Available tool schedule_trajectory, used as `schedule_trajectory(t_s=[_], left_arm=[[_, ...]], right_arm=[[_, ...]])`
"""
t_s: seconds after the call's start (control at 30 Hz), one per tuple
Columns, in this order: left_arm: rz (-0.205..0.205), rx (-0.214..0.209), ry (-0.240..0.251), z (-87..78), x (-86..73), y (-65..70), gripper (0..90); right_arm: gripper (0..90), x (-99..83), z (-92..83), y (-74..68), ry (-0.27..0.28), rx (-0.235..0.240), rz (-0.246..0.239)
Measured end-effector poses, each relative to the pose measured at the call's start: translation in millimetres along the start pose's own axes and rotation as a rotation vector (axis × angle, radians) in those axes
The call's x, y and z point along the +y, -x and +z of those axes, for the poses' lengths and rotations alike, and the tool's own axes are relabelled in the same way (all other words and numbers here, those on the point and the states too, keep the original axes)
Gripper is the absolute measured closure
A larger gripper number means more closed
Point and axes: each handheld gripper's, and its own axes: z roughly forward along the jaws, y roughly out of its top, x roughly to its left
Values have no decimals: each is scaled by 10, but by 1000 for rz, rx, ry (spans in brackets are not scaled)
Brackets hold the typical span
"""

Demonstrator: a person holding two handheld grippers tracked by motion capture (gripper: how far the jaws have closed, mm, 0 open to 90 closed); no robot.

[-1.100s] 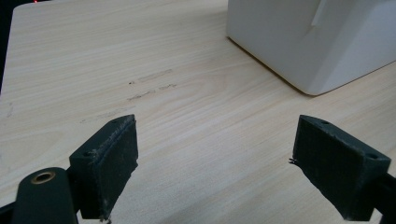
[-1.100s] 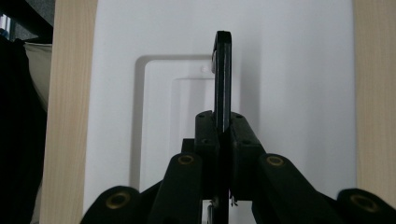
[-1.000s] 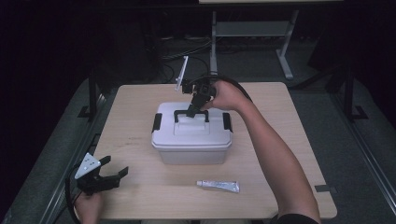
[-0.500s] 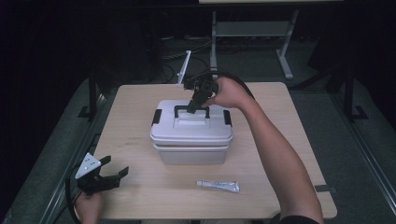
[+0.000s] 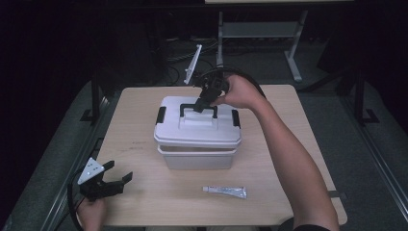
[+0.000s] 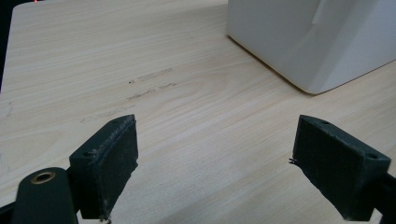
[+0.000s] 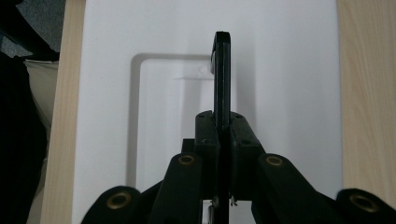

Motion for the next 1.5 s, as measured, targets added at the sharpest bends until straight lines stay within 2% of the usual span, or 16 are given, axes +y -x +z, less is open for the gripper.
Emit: schedule_trajectory(t_s=[0.23, 0.4, 0.77, 1.1, 1.5], left_arm=[[1, 2, -1, 2, -1, 1, 134], [5, 4, -3, 1, -1, 1, 134], [3, 4, -7, 9, -3, 12, 134], [11, 6, -15, 17, 0, 23, 134], [7, 7, -16, 12, -4, 17, 134]], right_arm=[[841, -76, -126, -49, -6, -22, 8], [841, -191, -252, -80, 14, -37, 15], [842, -602, -493, -167, 14, -79, 83], [842, -910, -595, -228, 4, -99, 134], [841, -1121, -658, -282, 3, -114, 170]])
